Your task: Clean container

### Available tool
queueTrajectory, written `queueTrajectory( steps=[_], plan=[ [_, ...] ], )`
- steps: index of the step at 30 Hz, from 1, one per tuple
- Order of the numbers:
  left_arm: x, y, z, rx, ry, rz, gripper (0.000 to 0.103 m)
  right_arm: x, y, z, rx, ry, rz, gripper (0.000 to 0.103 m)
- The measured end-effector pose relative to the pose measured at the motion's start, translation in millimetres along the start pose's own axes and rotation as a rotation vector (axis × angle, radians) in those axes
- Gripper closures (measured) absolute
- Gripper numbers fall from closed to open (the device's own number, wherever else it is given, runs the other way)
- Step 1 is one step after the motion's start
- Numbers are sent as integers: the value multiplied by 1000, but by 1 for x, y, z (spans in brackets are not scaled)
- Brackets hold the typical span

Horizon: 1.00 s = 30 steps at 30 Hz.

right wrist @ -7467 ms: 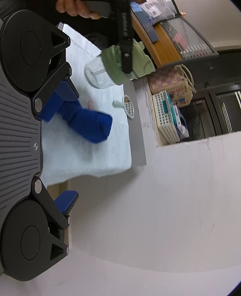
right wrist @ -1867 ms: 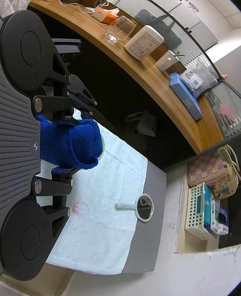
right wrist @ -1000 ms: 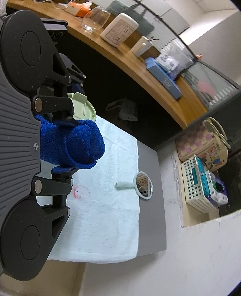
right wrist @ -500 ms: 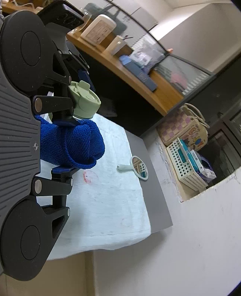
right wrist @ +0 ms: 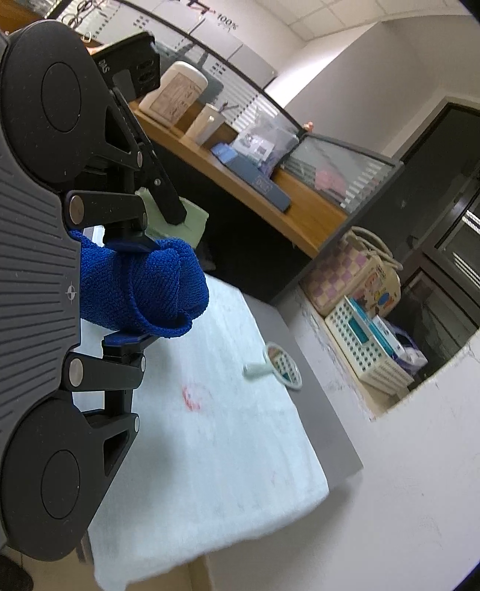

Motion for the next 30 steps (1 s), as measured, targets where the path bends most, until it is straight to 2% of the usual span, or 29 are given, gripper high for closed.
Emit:
queueTrajectory(
  steps=[3, 22, 28, 30],
  plan=[
    [2, -4, -4, -1, -25, 11, 18, 3, 10, -8, -29, 6, -5, 60],
    [5, -4, -8, -26, -97, 22, 18, 12, 55, 14, -80, 160, -7, 60],
    [0, 1, -4, -49, -99, -5, 18, 17, 47, 29, -32, 185, 20, 61],
    [-2, 3, -4, -58, -104, -15, 18, 19, 51, 35, 64, 156, 22, 62]
  ],
)
Point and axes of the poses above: each gripper's, at about its wrist camera, not at the fingertips, and y roughly the way its jaws point, z to its right, x to its underside, the point moved 8 cm from there along y, roughly the way its jaws point, and after that the axes turned 14 degrees about y, right-handed, at the moved point
